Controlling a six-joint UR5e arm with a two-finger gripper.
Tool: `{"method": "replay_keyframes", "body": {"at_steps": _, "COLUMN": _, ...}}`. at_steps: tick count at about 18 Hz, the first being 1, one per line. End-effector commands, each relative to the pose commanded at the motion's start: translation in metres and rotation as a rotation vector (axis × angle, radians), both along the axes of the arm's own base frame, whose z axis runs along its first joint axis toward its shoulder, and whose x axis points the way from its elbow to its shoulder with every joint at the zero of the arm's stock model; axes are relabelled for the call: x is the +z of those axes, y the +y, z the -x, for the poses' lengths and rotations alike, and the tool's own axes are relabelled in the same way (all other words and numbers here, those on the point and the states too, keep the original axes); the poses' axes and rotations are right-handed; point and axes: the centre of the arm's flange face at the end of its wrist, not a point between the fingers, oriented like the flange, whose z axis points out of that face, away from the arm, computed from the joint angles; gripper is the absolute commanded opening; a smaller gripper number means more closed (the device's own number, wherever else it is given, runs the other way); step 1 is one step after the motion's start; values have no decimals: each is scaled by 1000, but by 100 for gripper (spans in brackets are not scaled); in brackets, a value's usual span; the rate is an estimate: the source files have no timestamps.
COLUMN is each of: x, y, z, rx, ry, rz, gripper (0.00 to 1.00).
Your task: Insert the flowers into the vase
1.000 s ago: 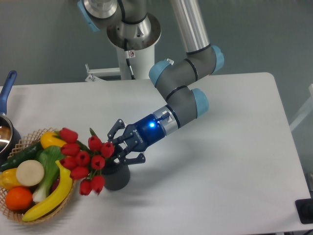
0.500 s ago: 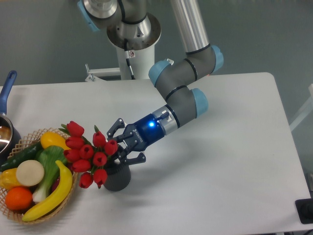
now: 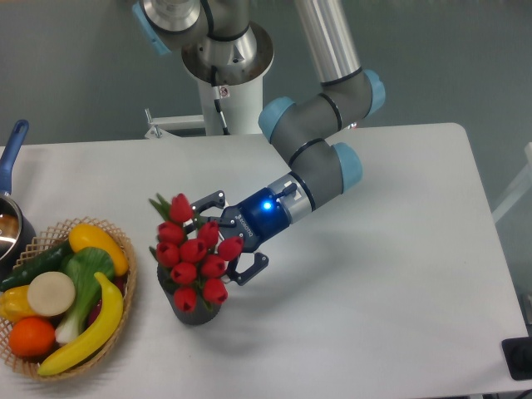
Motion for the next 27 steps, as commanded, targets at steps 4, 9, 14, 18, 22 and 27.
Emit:
{"method": "replay_keyframes", "body": {"at_steps": 4, "x": 6, "y": -7, "z": -6, "rx": 2, "ry": 42, "rz": 37, "gripper": 100}}
{"method": "replay_keyframes", "body": {"at_steps": 9, "x": 14, "y": -14, "z": -14, "rx": -2, "ry": 145, "rz": 126, "gripper": 100}}
{"method": "replay_keyframes", "body": {"at_steps": 14, "x": 33, "y": -16, "z": -11, "rx": 2, "ry": 288, "rz": 216, "gripper": 100}}
{"method": "replay_keyframes", "body": {"at_steps": 18, "x": 53, "y": -26, "z": -2, "rx": 33, "ry": 429, "rz": 339, "gripper": 100}}
{"method": "replay_keyframes", "body": {"at_steps": 22, "x": 99, "y": -46, "z": 13, "rx": 111, "ry": 533, "rz": 364, "gripper": 100}}
{"method": "replay_keyframes", "body": {"at_steps": 27, "x": 156, "y": -81, "z": 36, "rx": 266, "ry": 785, "rz": 670, "gripper": 100}}
